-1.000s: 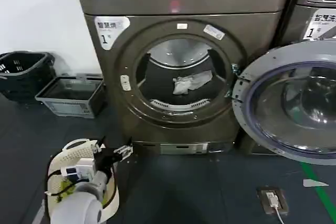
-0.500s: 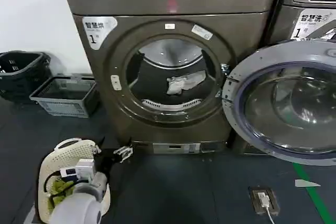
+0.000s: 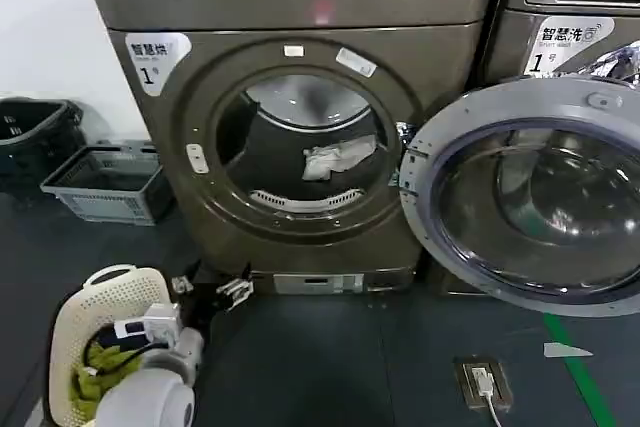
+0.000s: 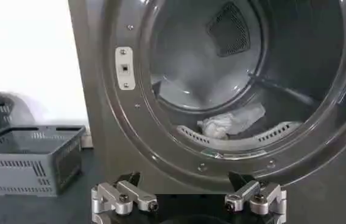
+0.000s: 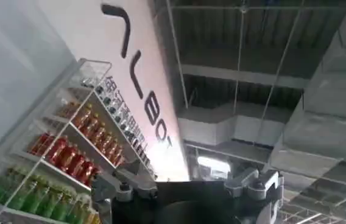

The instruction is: Grasp the clothes from the dryer.

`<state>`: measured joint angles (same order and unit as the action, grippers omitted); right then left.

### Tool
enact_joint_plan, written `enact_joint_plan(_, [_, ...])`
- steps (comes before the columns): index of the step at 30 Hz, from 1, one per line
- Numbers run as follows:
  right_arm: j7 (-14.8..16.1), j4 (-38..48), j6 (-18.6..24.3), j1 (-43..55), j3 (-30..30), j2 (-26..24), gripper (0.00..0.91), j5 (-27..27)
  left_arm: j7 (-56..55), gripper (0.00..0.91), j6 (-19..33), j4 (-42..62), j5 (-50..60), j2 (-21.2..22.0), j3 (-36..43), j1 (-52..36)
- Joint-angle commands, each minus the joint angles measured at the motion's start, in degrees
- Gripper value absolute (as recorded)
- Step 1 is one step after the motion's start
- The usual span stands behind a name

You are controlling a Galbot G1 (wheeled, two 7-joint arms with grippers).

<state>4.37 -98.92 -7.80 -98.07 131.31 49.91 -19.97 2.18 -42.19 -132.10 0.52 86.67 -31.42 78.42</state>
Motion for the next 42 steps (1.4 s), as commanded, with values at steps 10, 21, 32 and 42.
enact_joint_plan(10, [-0.03, -0.06, 0.33, -0.55, 0.26, 0.91, 0.907, -0.02, 0.16, 0.907, -2.81, 0.5, 0.04, -0.03, 0.13, -0.07])
enact_joint_plan(21, [-0.06, -0.5, 0.46, -1.01, 0.91, 1.59, 0.907, -0.09, 0.65, 0.907, -2.81, 1.06, 0.2, -0.19, 0.32, -0.32])
enact_joint_plan(32, [-1.35, -0.48, 0.89, -1.23, 1.11, 2.13, 0.907, -0.88, 0.76, 0.907, -2.81, 1.05, 0.38, -0.25, 0.43, -0.25])
enact_joint_plan(42, [-3.06, -0.44, 0.6, -1.26, 1.26, 2.09, 0.907, -3.19, 0.75, 0.907, -2.81, 1.12, 0.54, -0.18, 0.46, -0.33])
